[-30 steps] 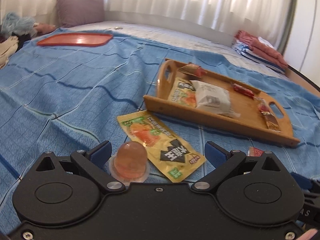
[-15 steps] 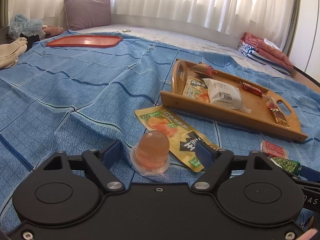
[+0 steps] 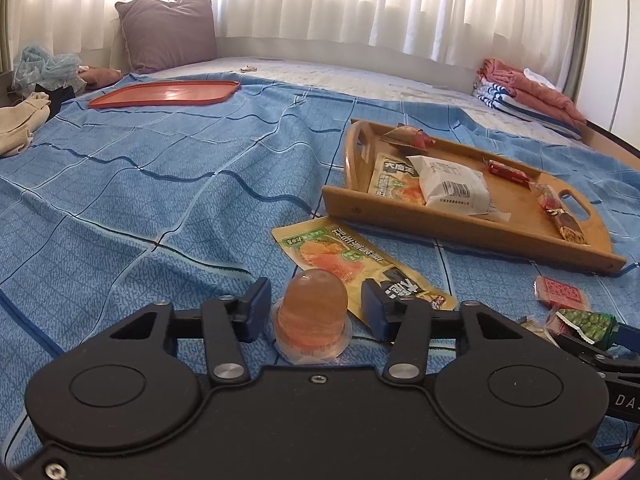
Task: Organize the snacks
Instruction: 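Grasp the orange jelly cup with the left tool while the right tool grasps the green packet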
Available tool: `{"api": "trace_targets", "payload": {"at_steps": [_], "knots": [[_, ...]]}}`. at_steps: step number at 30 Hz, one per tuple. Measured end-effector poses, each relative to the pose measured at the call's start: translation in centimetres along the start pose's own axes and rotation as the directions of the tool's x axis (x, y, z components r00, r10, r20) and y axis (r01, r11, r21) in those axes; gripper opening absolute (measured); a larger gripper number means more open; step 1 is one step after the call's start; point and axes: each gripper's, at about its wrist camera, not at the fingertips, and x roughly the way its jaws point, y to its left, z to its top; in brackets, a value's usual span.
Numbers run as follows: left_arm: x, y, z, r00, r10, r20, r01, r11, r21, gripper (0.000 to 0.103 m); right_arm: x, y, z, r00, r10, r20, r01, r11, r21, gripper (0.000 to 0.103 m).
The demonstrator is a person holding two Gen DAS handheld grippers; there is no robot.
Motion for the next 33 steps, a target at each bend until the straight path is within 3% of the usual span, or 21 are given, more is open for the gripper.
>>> {"api": "trace_targets", "payload": {"at_steps": [3, 9, 17, 19, 27, 29, 30, 33], "knots": [[0.1, 0.1, 0.0, 1.0, -0.012, -0.001, 0.012, 1.0, 0.004, 0.033, 0.0, 0.0, 0.0, 1.0, 0.0, 0.0, 0.0, 1.0, -0.001, 0.099], [0.0, 0.1, -0.1, 1.0, -0.022, 0.006, 0.022, 0.999, 0.026, 0.032, -0.1, -0.2, 0.2, 1.0, 0.011, -0.001, -0.011, 1.0, 0.014, 0.099], [0.1, -0.2, -0.4, 1.0, -0.015, 0.008, 0.015, 0.997, 0.072, 0.035, -0.8, -0.6, 0.5, 0.998, 0.061, 0.02, -0.062, 0.997, 0.047, 0.075], [0.2, -0.3, -0.5, 1.0, -0.001, 0.008, 0.001, 0.997, 0.075, 0.04, -0.9, -0.4, 0.6, 0.998, 0.067, 0.022, -0.068, 0.996, 0.054, 0.073], [0.7, 0.0, -0.4, 1.0, -0.003, 0.001, 0.003, 0.996, 0.085, 0.043, -1.0, -0.1, 0.8, 0.997, 0.074, 0.029, -0.076, 0.995, 0.071, 0.067], [0.7, 0.0, -0.4, 1.0, -0.009, 0.002, 0.009, 0.996, 0.089, 0.039, -1.1, -0.2, 0.7, 0.997, 0.07, 0.033, -0.073, 0.994, 0.085, 0.065], [0.5, 0.0, -0.3, 1.0, -0.012, 0.003, 0.012, 0.996, 0.089, 0.032, -1.2, -0.3, 0.7, 0.997, 0.071, 0.035, -0.074, 0.993, 0.092, 0.063], [-0.6, -0.6, -0.2, 0.999, 0.014, 0.036, -0.019, 0.99, 0.139, 0.031, -1.9, -0.4, 0.5, 0.996, 0.062, 0.061, -0.069, 0.991, 0.117, 0.059]]}}
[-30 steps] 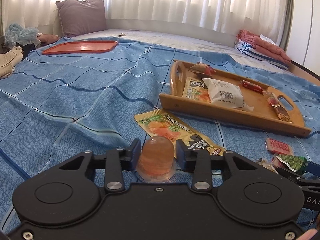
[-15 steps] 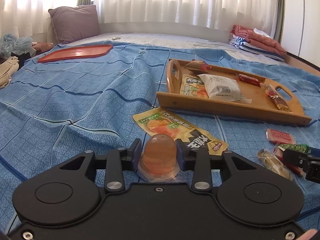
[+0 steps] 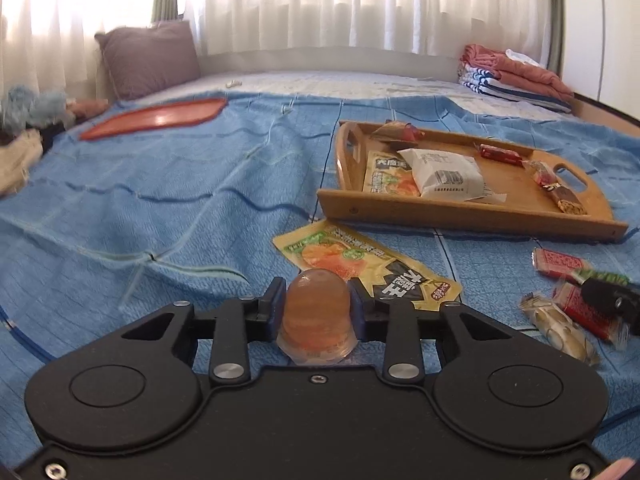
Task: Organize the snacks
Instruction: 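Grasp the orange jelly cup with the left tool while the right tool grasps the green packet, then carry the jelly cup with the left tool while the right tool carries the green packet over the tray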
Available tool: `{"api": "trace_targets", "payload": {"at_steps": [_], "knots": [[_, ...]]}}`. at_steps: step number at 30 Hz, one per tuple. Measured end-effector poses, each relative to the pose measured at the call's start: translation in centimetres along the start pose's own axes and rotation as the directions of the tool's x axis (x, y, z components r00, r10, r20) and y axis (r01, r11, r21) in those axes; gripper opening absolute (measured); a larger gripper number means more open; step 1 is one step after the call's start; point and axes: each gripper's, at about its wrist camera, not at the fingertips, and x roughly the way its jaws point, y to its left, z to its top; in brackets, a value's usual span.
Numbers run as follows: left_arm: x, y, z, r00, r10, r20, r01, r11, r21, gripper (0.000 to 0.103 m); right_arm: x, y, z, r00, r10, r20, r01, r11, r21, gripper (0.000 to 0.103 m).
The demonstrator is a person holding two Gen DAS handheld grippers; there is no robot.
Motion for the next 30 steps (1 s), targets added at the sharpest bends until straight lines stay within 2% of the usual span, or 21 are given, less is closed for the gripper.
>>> {"api": "trace_targets", "payload": {"at_steps": [6, 15, 21, 27, 30], "knots": [[-2.0, 0.0, 1.3, 0.998, -0.027, 0.054, 0.026, 1.0, 0.012, 0.031, -2.2, -0.7, 0.2, 0.998, -0.019, 0.063, 0.017, 0.999, 0.043, 0.059], [-2.6, 0.0, 4.1, 0.993, -0.085, 0.086, 0.086, 0.996, -0.011, 0.031, -3.4, -1.7, 2.7, 0.987, -0.053, 0.152, 0.045, 0.998, 0.054, 0.059], [-1.6, -0.1, 6.8, 0.985, -0.147, 0.09, 0.149, 0.989, -0.01, 0.031, -2.9, -2.2, 4.7, 0.981, -0.057, 0.185, 0.05, 0.998, 0.041, 0.059], [0.8, -0.9, 11.0, 0.967, -0.246, 0.064, 0.249, 0.967, -0.051, 0.031, -1.6, -2.4, 7.3, 0.974, -0.049, 0.22, 0.048, 0.999, 0.009, 0.059], [2.2, -2.0, 12.8, 0.962, -0.264, 0.071, 0.266, 0.964, -0.026, 0.031, -0.3, -2.7, 9.1, 0.975, -0.045, 0.218, 0.047, 0.999, -0.006, 0.059]]}}
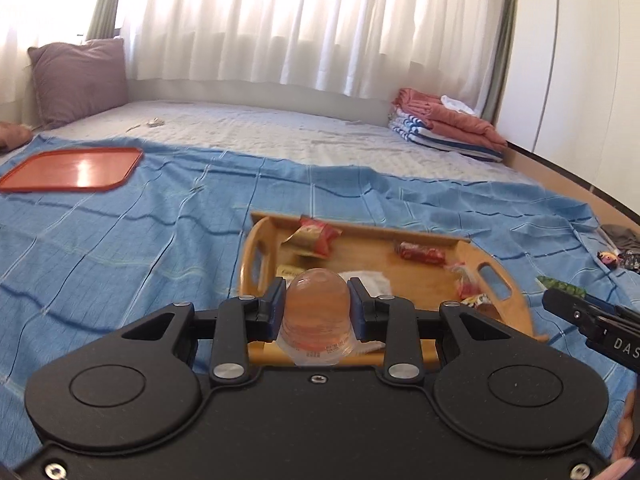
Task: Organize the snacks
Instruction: 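Carry the jelly cup with the left tool while the right tool carries the green packet over the tray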
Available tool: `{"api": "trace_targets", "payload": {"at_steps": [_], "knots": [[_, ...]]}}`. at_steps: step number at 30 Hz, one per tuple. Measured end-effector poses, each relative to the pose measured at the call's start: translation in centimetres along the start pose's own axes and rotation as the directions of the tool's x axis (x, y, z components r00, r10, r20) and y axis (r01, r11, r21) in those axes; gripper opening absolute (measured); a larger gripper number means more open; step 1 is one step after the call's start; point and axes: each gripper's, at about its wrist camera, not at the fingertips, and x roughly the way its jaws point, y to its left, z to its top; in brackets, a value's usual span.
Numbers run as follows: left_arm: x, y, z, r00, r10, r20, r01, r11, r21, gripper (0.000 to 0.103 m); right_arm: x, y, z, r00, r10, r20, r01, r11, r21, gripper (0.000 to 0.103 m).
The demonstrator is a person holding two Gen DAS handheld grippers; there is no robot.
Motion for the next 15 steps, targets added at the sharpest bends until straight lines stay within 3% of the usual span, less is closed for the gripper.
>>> {"api": "trace_targets", "payload": {"at_steps": [8, 15], "knots": [[6.8, -2.1, 4.8, 0.994, -0.092, -0.054, 0.091, 0.996, -0.012, 0.031, 6.0, -1.0, 4.0, 0.998, 0.009, -0.067, -0.01, 1.0, -0.006, 0.059], [14.4, -3.7, 6.7, 0.986, -0.098, -0.136, 0.098, 0.995, -0.006, 0.031, 12.3, -3.3, 6.8, 0.986, -0.034, -0.162, 0.038, 0.999, 0.021, 0.059]]}}
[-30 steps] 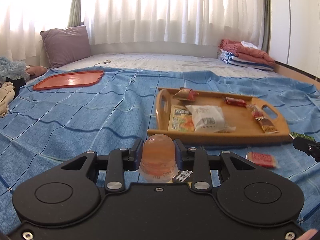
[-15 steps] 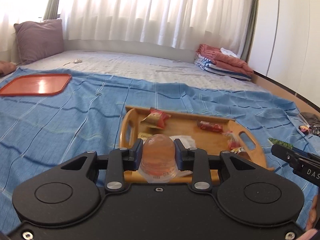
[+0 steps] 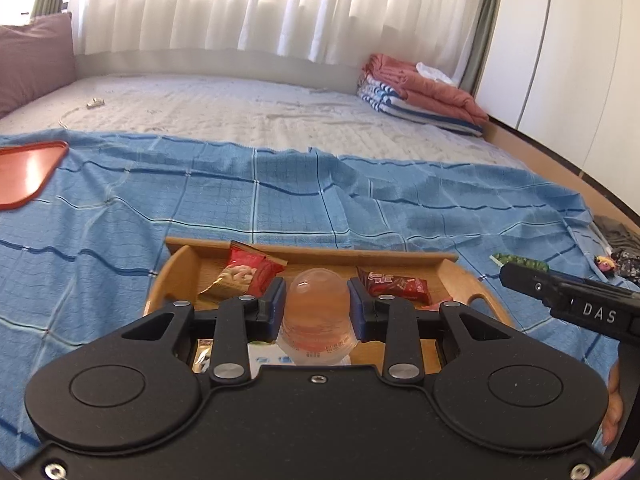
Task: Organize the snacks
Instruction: 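Carry the jelly cup with the left tool while the right tool carries the green packet over the tray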
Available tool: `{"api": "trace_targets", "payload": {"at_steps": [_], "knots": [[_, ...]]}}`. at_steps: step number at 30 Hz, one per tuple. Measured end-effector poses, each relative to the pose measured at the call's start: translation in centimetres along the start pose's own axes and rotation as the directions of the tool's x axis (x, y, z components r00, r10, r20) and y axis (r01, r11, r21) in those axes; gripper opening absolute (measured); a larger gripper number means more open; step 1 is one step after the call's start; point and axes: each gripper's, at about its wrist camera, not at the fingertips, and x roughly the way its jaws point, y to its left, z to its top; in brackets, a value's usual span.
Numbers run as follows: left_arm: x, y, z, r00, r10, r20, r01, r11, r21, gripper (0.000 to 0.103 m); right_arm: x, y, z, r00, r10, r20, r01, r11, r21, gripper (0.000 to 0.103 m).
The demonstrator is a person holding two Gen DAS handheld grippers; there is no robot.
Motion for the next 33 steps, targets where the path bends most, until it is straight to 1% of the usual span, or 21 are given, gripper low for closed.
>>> {"api": "trace_targets", "payload": {"at_steps": [3, 5, 9, 13, 18, 23, 33], "knots": [[3.1, 0.2, 0.2, 0.999, 0.017, -0.043, -0.017, 1.0, -0.005, 0.031, 3.0, -1.2, 1.0, 0.998, -0.001, -0.07, 0.003, 0.999, 0.033, 0.059], [5.0, 0.5, 0.3, 0.997, 0.03, -0.065, -0.03, 1.0, -0.008, 0.031, 4.9, -1.8, 1.2, 0.994, -0.017, -0.105, 0.021, 0.999, 0.042, 0.059], [7.8, 1.1, 0.2, 0.995, 0.035, -0.093, -0.037, 0.999, -0.02, 0.031, 7.7, -2.2, 1.3, 0.988, -0.043, -0.146, 0.047, 0.999, 0.02, 0.059], [9.7, 1.4, 0.3, 0.994, 0.035, -0.108, -0.038, 0.999, -0.023, 0.031, 10.0, -2.0, 1.4, 0.982, -0.052, -0.181, 0.05, 0.999, -0.011, 0.059], [11.0, 1.8, 0.3, 0.993, 0.053, -0.109, -0.054, 0.999, -0.004, 0.031, 12.2, -1.6, 1.4, 0.973, -0.08, -0.215, 0.069, 0.996, -0.06, 0.06], [11.8, 2.6, 0.1, 0.991, 0.061, -0.122, -0.064, 0.998, -0.019, 0.031, 13.8, -1.1, 1.2, 0.964, -0.107, -0.243, 0.082, 0.99, -0.11, 0.06], [12.5, 3.4, -0.2, 0.99, 0.079, -0.12, -0.082, 0.997, -0.016, 0.031, 15.8, -0.7, 0.4, 0.959, -0.139, -0.245, 0.106, 0.984, -0.141, 0.061]]}}
